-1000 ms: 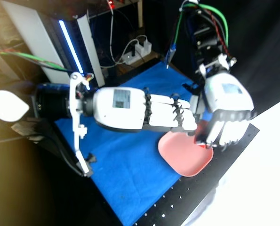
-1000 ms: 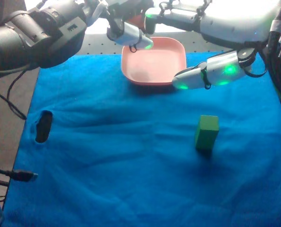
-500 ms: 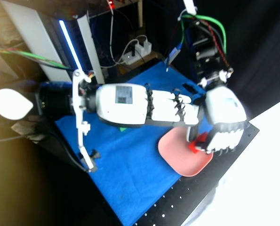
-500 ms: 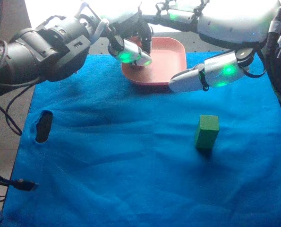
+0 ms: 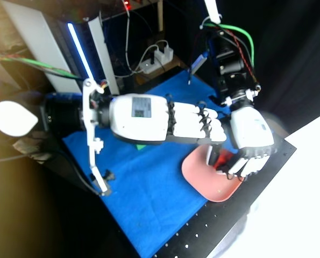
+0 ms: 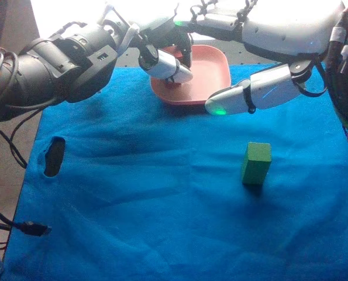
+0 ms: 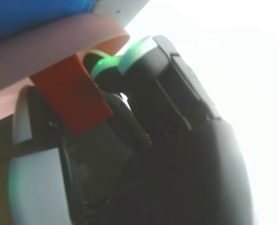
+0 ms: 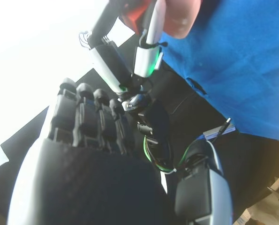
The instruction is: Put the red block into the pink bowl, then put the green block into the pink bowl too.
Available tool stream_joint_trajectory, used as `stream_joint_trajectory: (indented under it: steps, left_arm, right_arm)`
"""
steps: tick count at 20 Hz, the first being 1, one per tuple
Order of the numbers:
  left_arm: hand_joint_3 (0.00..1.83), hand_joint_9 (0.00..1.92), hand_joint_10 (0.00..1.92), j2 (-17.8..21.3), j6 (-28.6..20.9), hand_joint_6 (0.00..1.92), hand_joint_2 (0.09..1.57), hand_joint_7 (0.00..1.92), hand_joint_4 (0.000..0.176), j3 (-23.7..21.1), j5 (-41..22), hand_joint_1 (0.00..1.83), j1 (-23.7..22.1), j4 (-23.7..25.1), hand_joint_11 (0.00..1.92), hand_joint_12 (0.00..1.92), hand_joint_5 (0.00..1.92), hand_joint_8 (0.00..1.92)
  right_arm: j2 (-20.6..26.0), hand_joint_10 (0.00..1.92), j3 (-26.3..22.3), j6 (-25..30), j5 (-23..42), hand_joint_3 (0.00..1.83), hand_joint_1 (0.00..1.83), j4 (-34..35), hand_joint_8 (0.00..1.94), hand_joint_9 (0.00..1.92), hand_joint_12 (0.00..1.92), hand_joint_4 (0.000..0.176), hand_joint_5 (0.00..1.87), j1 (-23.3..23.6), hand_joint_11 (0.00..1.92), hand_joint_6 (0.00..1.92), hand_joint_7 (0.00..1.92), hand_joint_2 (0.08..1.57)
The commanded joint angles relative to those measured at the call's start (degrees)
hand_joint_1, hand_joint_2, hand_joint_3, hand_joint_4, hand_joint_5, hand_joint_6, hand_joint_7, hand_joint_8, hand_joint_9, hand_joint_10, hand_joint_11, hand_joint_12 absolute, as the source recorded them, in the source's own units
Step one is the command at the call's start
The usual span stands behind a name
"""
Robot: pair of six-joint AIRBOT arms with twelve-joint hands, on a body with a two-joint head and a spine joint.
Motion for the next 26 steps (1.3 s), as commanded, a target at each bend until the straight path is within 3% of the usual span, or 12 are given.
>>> stream_joint_trajectory:
  steps: [1,3,4,7,8,10,14,18,21,22,24,26]
  left_arm:
    - [0.00,1.11,1.27,-0.37,0.13,0.56,1.02,1.21,0.000,0.46,-3.95,1.17,0.09,-0.34,1.00,1.70,1.22,0.60]
    - [0.00,1.05,0.93,-0.66,0.13,0.54,1.02,1.24,0.000,0.59,-3.78,1.26,0.21,-0.29,0.85,1.51,1.16,0.68]
    - [0.00,0.88,0.58,-0.86,0.13,0.26,0.97,1.06,0.000,0.64,-3.72,1.08,0.38,-0.22,0.55,1.25,0.99,0.37]
    - [0.00,0.74,0.34,-1.10,0.13,0.03,0.91,0.92,0.000,0.68,-3.72,0.96,0.50,0.08,0.27,1.27,0.87,0.05]
    - [0.00,0.69,0.27,-1.16,0.13,0.00,0.90,0.85,0.020,0.68,-3.72,0.95,0.50,0.20,0.16,1.31,0.80,0.01]
    - [0.00,0.56,0.07,-1.29,0.13,0.00,0.88,0.66,0.126,0.68,-3.72,0.87,0.50,0.35,0.01,1.16,0.64,0.00]
    - [0.00,0.52,0.02,-1.34,0.10,0.00,0.88,0.56,0.136,0.52,-4.10,0.83,0.31,0.35,0.00,1.10,0.53,0.00]
    - [0.01,0.48,0.00,-0.58,-0.56,0.00,0.92,0.51,0.131,0.09,-4.42,0.81,-1.25,0.60,0.00,1.05,0.48,0.00]
    - [0.00,0.46,0.01,1.35,-0.56,0.00,0.91,0.50,0.164,-1.61,-4.95,0.97,-3.40,0.76,0.01,1.07,0.48,0.00]
    - [0.00,0.51,0.01,2.06,-0.56,0.00,0.93,0.51,0.116,-2.34,-5.20,1.06,-4.02,0.78,0.04,1.06,0.51,0.00]
    - [0.00,0.52,0.00,3.93,-0.57,0.00,0.91,0.52,0.127,-4.13,-5.56,0.94,-5.40,0.78,0.07,1.02,0.53,0.00]
    - [0.00,0.56,0.00,6.27,-0.58,0.00,0.86,0.54,0.099,-6.44,-6.19,0.91,-6.50,0.71,0.03,1.01,0.53,0.00]
  right_arm:
    - [-0.12,0.01,-0.14,0.15,5.89,0.01,0.04,1.58,0.00,0.09,0.16,0.000,0.04,0.96,0.00,0.00,0.12,0.99]
    - [-0.20,0.01,-0.13,0.15,5.92,0.01,0.06,1.57,0.00,0.10,0.20,0.000,0.06,0.96,0.00,0.00,0.14,1.00]
    - [-0.22,0.00,-0.13,0.15,5.93,0.00,0.07,1.52,0.00,0.12,0.28,0.000,0.06,0.96,0.00,0.00,0.14,1.01]
    - [-0.22,0.00,-0.13,0.15,5.95,0.01,0.06,1.44,0.00,0.11,0.24,0.000,0.05,0.96,0.00,0.00,0.14,1.01]
    - [-0.22,0.00,-0.13,0.15,5.95,0.01,0.07,1.44,0.00,0.11,0.28,0.000,0.05,0.96,0.00,0.00,0.13,1.03]
    - [-0.36,0.00,-0.07,0.14,5.97,0.00,0.05,1.41,0.00,0.10,0.27,0.000,0.05,0.96,0.00,0.00,0.12,1.02]
    - [-0.51,0.00,0.04,0.14,5.98,0.00,0.04,1.30,0.00,0.12,0.39,0.000,0.04,0.96,0.00,0.00,0.12,1.02]
    - [-0.51,0.00,0.10,0.14,5.98,0.00,0.07,1.31,0.00,0.07,0.15,0.000,0.04,0.96,0.00,0.00,0.09,0.98]
    - [-0.51,0.00,0.13,0.14,5.97,0.01,0.10,1.32,0.00,0.00,0.00,0.000,0.03,0.96,0.00,0.00,0.05,0.99]
    - [-0.51,0.00,0.13,0.14,5.97,0.02,0.03,1.33,0.00,0.00,0.01,0.000,0.01,0.96,0.02,0.00,0.01,1.02]
    - [-0.51,0.00,0.11,0.14,5.97,0.01,0.03,1.36,0.00,0.00,0.01,0.000,0.02,0.96,0.01,0.00,0.02,1.09]
    - [-0.51,0.01,0.10,0.14,5.94,0.00,0.04,1.59,0.02,0.02,0.01,0.000,0.03,0.96,0.03,0.01,0.07,1.03]
